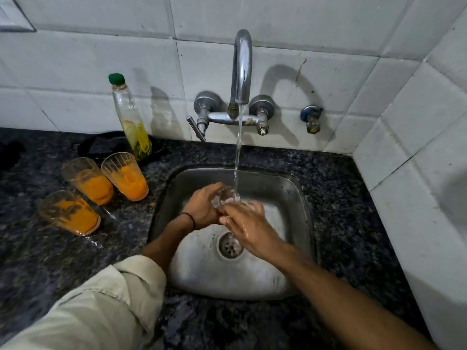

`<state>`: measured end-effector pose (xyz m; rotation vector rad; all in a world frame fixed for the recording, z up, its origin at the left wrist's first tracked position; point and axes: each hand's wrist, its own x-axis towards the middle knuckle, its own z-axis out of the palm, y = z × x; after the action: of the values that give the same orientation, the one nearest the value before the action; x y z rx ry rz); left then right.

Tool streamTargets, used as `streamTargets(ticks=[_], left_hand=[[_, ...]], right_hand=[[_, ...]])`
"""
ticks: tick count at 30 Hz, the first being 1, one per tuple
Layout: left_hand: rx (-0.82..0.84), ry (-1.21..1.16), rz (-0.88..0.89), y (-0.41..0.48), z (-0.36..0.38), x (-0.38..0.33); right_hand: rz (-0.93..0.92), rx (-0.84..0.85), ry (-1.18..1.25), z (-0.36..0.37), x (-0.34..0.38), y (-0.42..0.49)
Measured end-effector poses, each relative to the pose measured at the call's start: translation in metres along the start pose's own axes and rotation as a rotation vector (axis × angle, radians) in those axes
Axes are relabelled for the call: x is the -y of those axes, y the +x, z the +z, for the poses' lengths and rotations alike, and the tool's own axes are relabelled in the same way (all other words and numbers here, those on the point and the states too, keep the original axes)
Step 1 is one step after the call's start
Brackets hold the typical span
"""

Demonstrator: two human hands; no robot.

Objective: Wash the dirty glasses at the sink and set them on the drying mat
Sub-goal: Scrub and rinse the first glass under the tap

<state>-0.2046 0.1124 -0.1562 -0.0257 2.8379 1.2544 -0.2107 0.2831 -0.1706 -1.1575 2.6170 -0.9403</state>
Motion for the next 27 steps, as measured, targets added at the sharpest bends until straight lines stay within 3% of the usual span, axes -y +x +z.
streamTargets(ticks=[2, 5, 9, 13, 15, 18, 22, 24, 27], left_hand=[[0.07, -0.057, 0.024, 0.001, -0.006, 0.001], [0.109, -0.183, -0.037, 0.0, 0.003, -0.006], [0.155, -0.127, -0.146, -0.003, 0.012, -0.029], [0.117, 0.134, -0.279, -0.007, -0.001, -0.042], [0.06, 0.235, -0.249, -0.007, -0.007, -0.049], [0.047, 0.329, -0.216, -0.001, -0.006, -0.056], [0.077, 0.293, -0.206, -0.002, 0.007, -0.051], [0.056, 0.213, -0.203, -0.008, 0.008, -0.045], [-0.007, 0.052, -0.242, -0.02, 0.01, -0.027]], right_hand=[[-0.159, 0.033, -0.261, -0.011, -0.019, -0.001], [-0.1, -0.074, -0.114, -0.016, -0.012, 0.007], [0.419, -0.303, 0.374, -0.001, 0.011, 0.031], [0.998, -0.662, 1.205, 0.014, 0.007, 0.039], [1.208, -0.598, 1.579, 0.023, 0.012, 0.035], [1.265, -0.482, 1.858, 0.039, 0.018, 0.029], [1.253, -0.541, 1.959, 0.055, 0.015, 0.025], [1.304, -0.534, 1.847, 0.06, 0.006, 0.024], [1.324, -0.33, 1.57, 0.052, -0.012, 0.019]])
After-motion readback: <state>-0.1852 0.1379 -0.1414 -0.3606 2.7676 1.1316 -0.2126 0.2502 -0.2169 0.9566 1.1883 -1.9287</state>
